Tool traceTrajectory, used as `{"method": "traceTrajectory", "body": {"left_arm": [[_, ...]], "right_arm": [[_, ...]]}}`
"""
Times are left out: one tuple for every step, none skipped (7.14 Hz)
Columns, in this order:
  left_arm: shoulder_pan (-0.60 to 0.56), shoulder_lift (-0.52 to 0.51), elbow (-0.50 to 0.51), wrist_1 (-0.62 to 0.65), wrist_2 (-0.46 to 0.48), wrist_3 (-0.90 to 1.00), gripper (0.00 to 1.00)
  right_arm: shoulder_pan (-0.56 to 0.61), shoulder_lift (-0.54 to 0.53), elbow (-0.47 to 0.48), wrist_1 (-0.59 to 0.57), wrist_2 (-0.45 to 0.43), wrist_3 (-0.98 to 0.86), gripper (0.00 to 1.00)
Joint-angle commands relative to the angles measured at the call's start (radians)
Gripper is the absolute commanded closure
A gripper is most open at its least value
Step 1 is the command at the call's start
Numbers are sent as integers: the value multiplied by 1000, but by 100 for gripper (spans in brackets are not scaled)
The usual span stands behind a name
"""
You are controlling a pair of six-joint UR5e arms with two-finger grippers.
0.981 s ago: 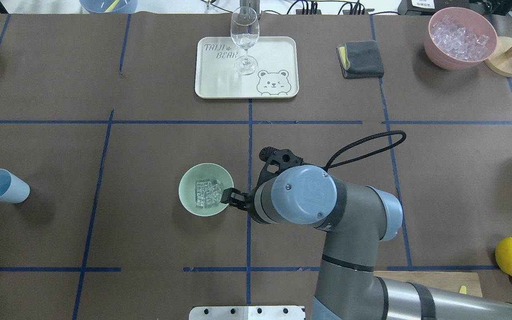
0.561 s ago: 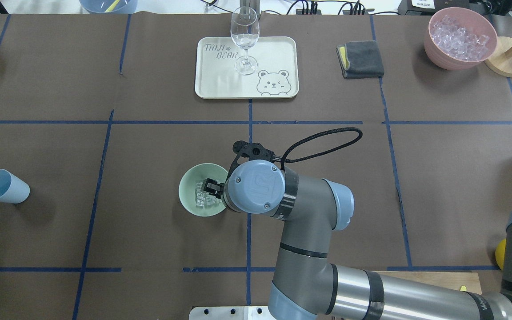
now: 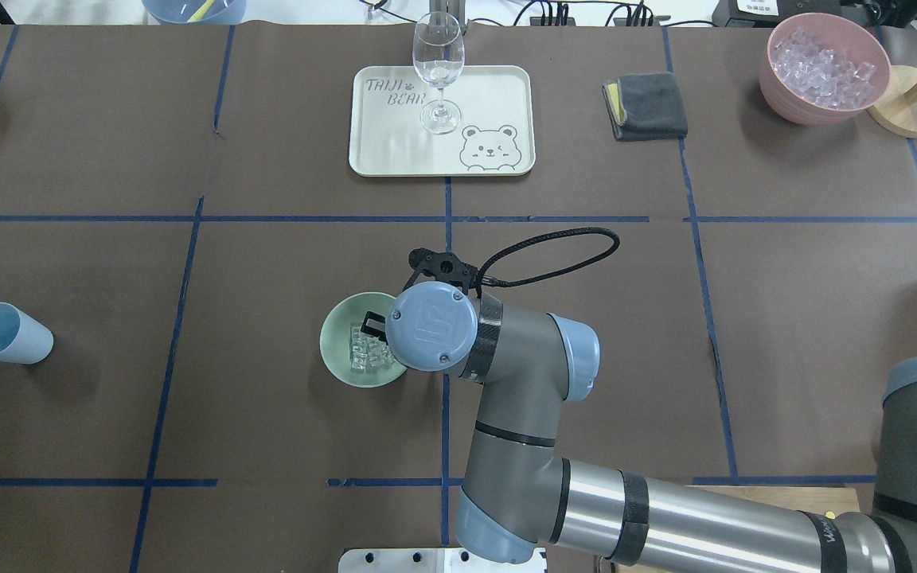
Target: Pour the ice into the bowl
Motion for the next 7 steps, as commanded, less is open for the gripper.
{"method": "traceTrajectory", "body": {"left_arm": [[-59, -31, -16, 110, -29, 23, 0], [-68, -34, -24, 147, -32, 72, 0], [-102, -38, -59, 217, -56, 74, 0], [-103, -51, -77, 246, -58, 78, 0], [-113, -53, -76, 271, -69, 139, 0], [-178, -92, -84, 397, -140, 150, 0], [-200, -143, -82, 473, -206, 151, 0]], "right_arm": [[-4, 1, -4, 1, 1, 5, 97], [-8, -2, -1, 1, 8, 3, 100], [-10, -2, 8, 0, 17, 3, 100], [1, -11, 58, -7, 46, 1, 100], [34, -52, 136, -10, 63, 1, 100], [85, -142, 254, -11, 92, -8, 100], [156, -216, 322, -10, 162, -14, 100]]}}
